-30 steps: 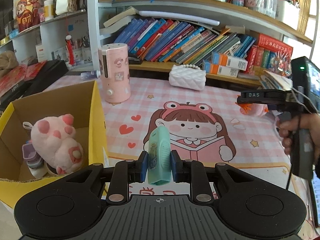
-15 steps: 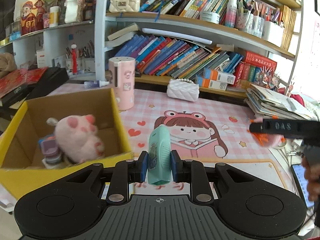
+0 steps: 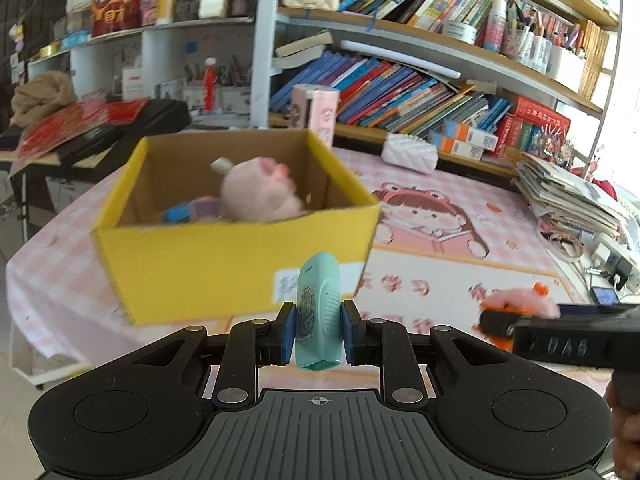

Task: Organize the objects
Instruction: 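Carry the green object in the left tool and chick in the right tool over the yellow box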

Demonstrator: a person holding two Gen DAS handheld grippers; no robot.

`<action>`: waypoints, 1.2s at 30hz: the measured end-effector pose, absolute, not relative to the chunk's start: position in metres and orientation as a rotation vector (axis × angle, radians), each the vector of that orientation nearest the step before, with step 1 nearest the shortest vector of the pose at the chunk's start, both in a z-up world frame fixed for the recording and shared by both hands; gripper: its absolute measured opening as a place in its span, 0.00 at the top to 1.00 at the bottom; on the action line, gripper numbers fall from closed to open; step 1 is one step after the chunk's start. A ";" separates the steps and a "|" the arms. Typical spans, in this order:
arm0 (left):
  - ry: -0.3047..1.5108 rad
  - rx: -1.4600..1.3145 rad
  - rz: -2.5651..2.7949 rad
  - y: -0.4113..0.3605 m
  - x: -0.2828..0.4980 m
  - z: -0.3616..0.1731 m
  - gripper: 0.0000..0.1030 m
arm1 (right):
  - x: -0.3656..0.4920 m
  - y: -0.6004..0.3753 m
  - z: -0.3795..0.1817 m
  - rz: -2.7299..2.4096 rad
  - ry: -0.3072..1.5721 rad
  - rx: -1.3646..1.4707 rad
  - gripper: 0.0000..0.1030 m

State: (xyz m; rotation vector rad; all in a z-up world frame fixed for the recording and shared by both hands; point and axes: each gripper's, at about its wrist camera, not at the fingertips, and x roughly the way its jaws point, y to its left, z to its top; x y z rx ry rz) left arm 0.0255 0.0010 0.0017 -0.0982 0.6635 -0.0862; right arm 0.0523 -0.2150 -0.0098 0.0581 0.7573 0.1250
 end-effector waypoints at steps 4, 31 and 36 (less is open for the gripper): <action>0.670 -0.101 -0.068 0.020 0.009 0.001 0.79 | 0.034 -0.187 -0.014 0.183 0.772 0.034 0.18; 0.578 -0.084 -0.039 0.079 -0.027 0.020 0.78 | 0.008 -0.117 -0.002 0.236 0.735 0.025 0.18; 0.568 -0.086 -0.050 0.080 -0.025 0.022 0.78 | 0.009 -0.115 0.002 0.223 0.726 0.019 0.18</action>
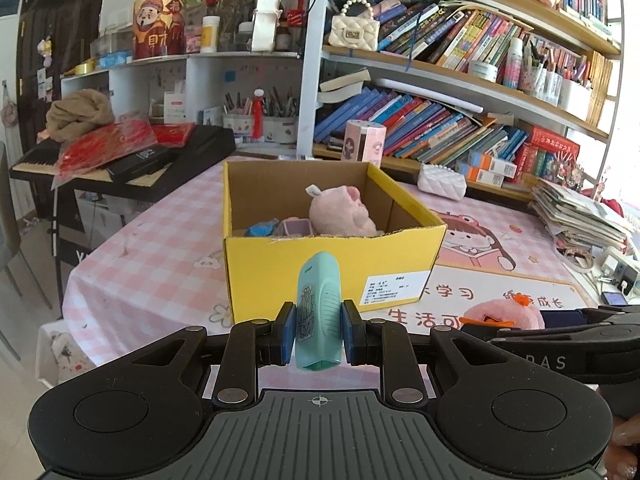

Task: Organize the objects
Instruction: 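Carry the green object in the left tool and chick in the right tool over the yellow box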

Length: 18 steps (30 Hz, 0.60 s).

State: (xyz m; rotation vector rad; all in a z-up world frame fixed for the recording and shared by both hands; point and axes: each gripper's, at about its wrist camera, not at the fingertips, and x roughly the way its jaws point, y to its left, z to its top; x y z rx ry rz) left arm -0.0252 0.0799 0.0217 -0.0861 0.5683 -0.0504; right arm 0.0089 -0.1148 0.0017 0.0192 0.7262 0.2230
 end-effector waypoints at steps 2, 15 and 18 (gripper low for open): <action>0.564 -0.089 -0.051 0.081 -0.024 0.023 0.79 | 0.011 -0.114 0.003 0.218 0.725 0.020 0.18; 0.528 -0.089 -0.012 0.093 0.002 0.035 0.79 | 0.044 -0.104 0.020 0.233 0.673 0.015 0.18; 0.510 -0.084 0.002 0.096 0.015 0.040 0.79 | 0.058 -0.102 0.031 0.245 0.633 0.019 0.18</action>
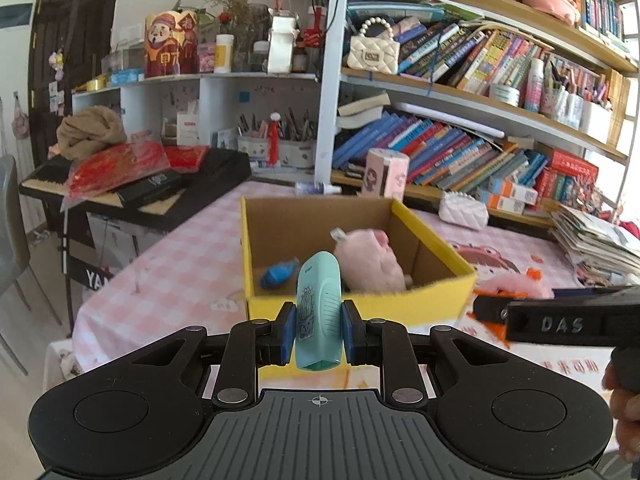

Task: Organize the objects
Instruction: 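Carry the green object in the left tool and chick in the right tool over the yellow box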

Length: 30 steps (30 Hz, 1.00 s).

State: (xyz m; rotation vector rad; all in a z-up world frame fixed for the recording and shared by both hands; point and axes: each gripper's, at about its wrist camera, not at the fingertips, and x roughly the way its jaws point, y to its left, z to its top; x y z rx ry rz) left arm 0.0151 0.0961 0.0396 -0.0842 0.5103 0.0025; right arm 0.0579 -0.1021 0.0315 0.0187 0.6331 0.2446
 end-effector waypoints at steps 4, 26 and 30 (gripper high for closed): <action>0.485 -0.086 0.024 0.097 0.038 0.047 0.79 | 0.082 -0.100 0.049 0.265 0.582 0.019 0.18; 0.629 -0.031 0.103 0.080 0.155 0.002 0.79 | 0.216 -0.080 0.065 0.406 0.541 -0.034 0.18; 0.664 -0.015 0.112 0.076 0.165 -0.007 0.79 | 0.230 -0.078 0.056 0.421 0.570 -0.043 0.18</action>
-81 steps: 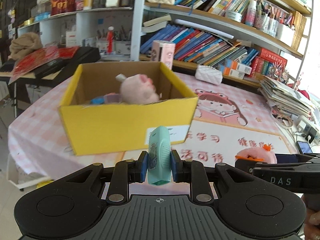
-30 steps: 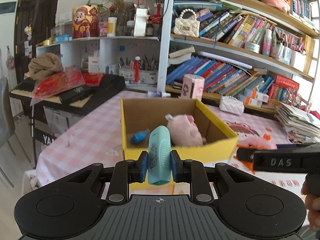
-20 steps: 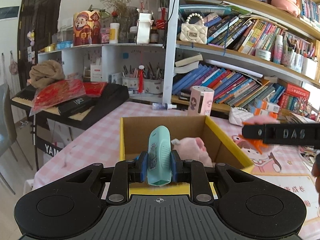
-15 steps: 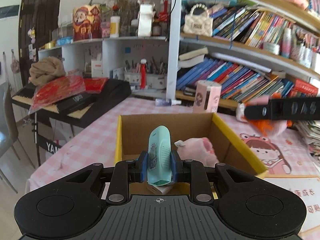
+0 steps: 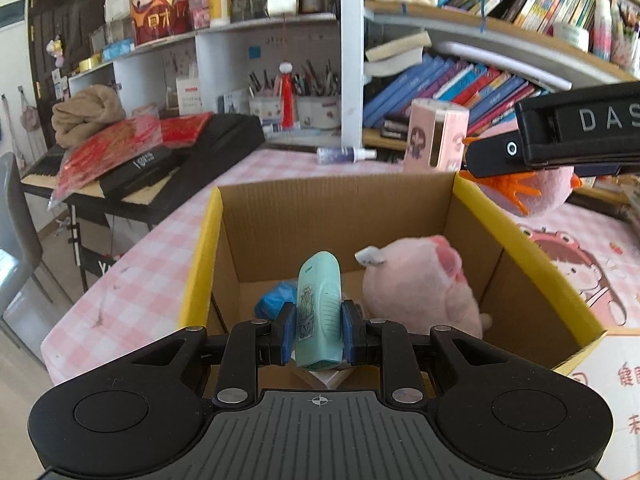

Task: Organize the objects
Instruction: 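Carry the green object in the left tool and chick in the right tool over the yellow box, then open the left tool to drop the green object into the box while the right tool lowers the chick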

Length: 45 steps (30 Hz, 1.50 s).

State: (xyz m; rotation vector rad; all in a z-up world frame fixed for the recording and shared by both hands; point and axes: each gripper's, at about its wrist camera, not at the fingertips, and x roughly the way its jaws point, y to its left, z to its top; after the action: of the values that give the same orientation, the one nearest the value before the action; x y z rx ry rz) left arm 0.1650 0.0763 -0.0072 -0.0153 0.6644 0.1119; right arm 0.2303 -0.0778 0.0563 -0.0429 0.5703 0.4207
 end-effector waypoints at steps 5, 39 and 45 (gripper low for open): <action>0.704 0.001 0.134 0.073 0.175 -0.016 0.78 | 0.242 -0.077 0.047 0.437 0.591 -0.057 0.18; 0.678 0.001 0.183 0.074 0.169 -0.004 0.49 | 0.267 -0.050 0.019 0.552 0.651 -0.123 0.18; 0.680 0.007 0.191 0.076 0.167 -0.004 0.44 | 0.276 -0.033 0.015 0.573 0.648 -0.183 0.18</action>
State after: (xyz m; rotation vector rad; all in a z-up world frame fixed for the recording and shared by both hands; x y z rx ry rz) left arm 0.1666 0.0765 -0.0036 0.0066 0.6796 0.1908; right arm 0.2764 -0.0333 0.0154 -0.1831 0.6483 0.5728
